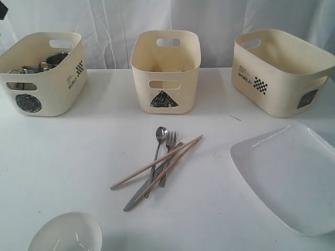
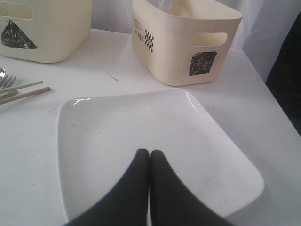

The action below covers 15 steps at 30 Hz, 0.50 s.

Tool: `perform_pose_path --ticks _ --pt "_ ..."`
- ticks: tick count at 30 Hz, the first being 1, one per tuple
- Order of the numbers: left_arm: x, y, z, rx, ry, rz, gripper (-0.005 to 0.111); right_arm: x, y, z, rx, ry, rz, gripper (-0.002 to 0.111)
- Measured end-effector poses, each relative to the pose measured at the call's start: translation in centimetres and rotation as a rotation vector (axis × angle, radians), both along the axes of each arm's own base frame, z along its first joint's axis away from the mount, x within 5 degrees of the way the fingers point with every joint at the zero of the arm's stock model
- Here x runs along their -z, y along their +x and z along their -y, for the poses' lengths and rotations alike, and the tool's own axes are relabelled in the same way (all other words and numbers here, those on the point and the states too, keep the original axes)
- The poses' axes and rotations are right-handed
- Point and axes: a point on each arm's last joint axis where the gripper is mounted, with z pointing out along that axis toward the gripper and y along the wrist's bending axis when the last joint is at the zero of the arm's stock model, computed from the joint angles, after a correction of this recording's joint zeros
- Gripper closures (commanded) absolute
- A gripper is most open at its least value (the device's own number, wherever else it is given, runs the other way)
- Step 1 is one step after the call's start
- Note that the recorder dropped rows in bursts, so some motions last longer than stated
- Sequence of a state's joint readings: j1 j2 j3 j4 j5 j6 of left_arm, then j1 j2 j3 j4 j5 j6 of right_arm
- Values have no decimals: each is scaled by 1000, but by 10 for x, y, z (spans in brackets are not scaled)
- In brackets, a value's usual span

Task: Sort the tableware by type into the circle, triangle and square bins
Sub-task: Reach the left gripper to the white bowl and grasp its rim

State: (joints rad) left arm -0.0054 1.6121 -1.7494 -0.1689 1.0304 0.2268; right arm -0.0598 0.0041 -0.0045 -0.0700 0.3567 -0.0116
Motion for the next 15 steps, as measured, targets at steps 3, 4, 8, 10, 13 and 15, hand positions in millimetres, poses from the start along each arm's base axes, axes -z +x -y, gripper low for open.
perform_pose_path --ticks 3,4,8,10,13,15 --pt "2 -22 17 171 -92 -75 107 0 0 0 0 0 0 108" --pt "7 -28 20 185 -103 -94 107 0 0 0 0 0 0 108" --pt "33 -59 31 228 -43 -190 107 0 0 0 0 0 0 108" --pt "51 -83 43 286 0 -254 107 0 0 0 0 0 0 108" --pt "79 -120 57 380 70 -327 107 0 0 0 0 0 0 108" --pt "97 -140 65 432 101 -308 107 0 0 0 0 0 0 108"
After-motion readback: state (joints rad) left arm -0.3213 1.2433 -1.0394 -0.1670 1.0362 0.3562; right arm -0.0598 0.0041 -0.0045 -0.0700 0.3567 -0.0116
